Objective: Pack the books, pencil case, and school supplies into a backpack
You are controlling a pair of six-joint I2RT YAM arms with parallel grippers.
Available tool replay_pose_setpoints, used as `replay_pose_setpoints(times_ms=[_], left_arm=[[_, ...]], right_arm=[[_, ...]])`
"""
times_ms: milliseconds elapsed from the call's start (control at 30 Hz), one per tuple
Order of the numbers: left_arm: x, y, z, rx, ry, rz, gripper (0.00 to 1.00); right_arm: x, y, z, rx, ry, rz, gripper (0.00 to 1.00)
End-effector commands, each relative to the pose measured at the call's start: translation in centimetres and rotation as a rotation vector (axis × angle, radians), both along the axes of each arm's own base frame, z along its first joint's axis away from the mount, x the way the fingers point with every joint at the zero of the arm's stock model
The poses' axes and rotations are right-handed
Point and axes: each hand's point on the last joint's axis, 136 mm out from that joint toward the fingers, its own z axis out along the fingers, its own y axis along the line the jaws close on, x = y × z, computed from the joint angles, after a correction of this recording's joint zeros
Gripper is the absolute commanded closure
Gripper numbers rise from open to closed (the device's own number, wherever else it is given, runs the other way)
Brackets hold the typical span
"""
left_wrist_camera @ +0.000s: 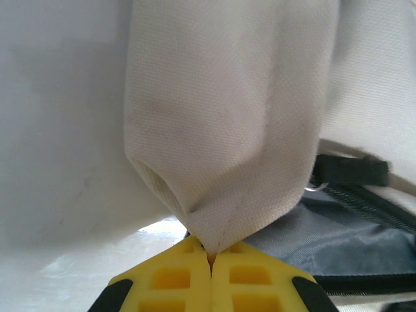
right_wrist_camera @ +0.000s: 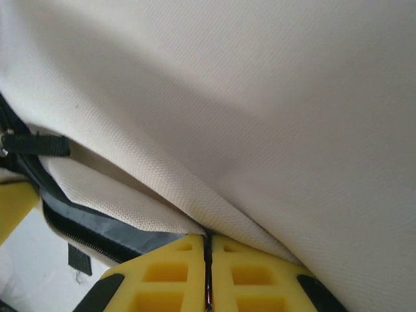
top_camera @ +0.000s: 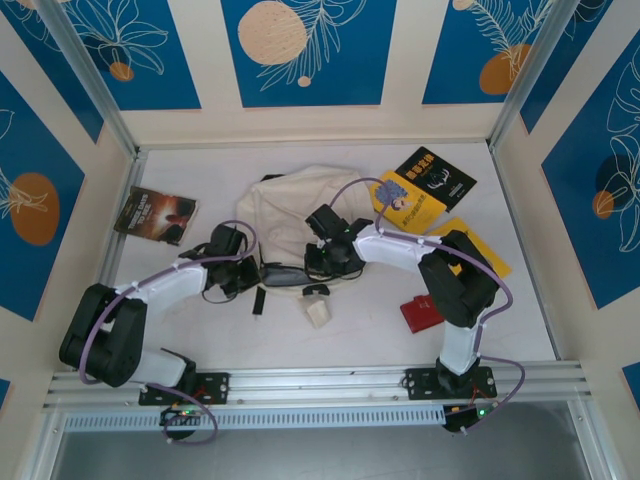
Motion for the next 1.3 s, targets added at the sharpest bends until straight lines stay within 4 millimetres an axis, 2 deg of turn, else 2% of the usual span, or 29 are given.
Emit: replay_pose_setpoints(times_ms=[0, 100, 167, 300, 400, 500, 567, 633, 733, 833, 933, 1067, 1267], left_arm=[[-2.1, 4.1, -2.4, 0.145, 0.114, 0.105, 1.0], [-2.1, 4.0, -2.6, 0.14, 0.114, 0.101, 1.0], [-1.8, 4.0, -2.3, 0.139, 0.106, 0.094, 0.99], [-1.0, 3.8, -1.4, 0.141, 0.074, 0.074, 0.97], [0.0, 3.6, -0.4, 0.144, 0.046, 0.059, 0.93], [0.9, 3.4, 1.1, 0.14, 0.019, 0.041, 0.84], [1.2, 3.3, 2.5, 0.141, -0.005, 0.03, 0.73], [1.3, 3.5, 3.9, 0.15, -0.024, 0.024, 0.61], [1.3, 4.0, 6.2, 0.179, -0.055, 0.007, 0.48], [1.5, 3.6, 8.2, 0.164, -0.091, -0.035, 0.41], [1.8, 1.6, 9.4, 0.082, -0.114, -0.099, 0.38], [2.4, -0.5, 10.3, 0.032, -0.142, -0.16, 0.35], [3.5, -3.2, 10.4, 0.034, -0.157, -0.225, 0.33]], right_arm=[[0.6, -6.7, -1.6, -0.216, 0.053, -0.209, 0.9], [1.3, -7.5, -1.3, -0.209, 0.045, -0.249, 0.9], [1.9, -6.7, -0.6, -0.173, 0.025, -0.224, 0.89], [2.3, -2.1, 1.9, -0.014, -0.04, -0.042, 0.88], [1.6, 1.7, 3.8, 0.098, -0.078, 0.105, 0.86], [0.6, 4.9, 5.7, 0.243, -0.066, 0.213, 0.78], [0.4, 5.6, 6.8, 0.284, -0.066, 0.235, 0.68], [0.4, 5.4, 8.2, 0.29, -0.1, 0.24, 0.59], [1.0, 3.7, 10.1, 0.252, -0.16, 0.202, 0.48], [1.8, 0.6, 10.8, 0.175, -0.185, 0.12, 0.42], [2.0, -3.2, 10.2, 0.076, -0.178, 0.029, 0.39], [1.7, -8.8, 8.6, -0.013, -0.104, -0.139, 0.37], [2.4, -16.7, 6.4, -0.064, -0.034, -0.33, 0.35]])
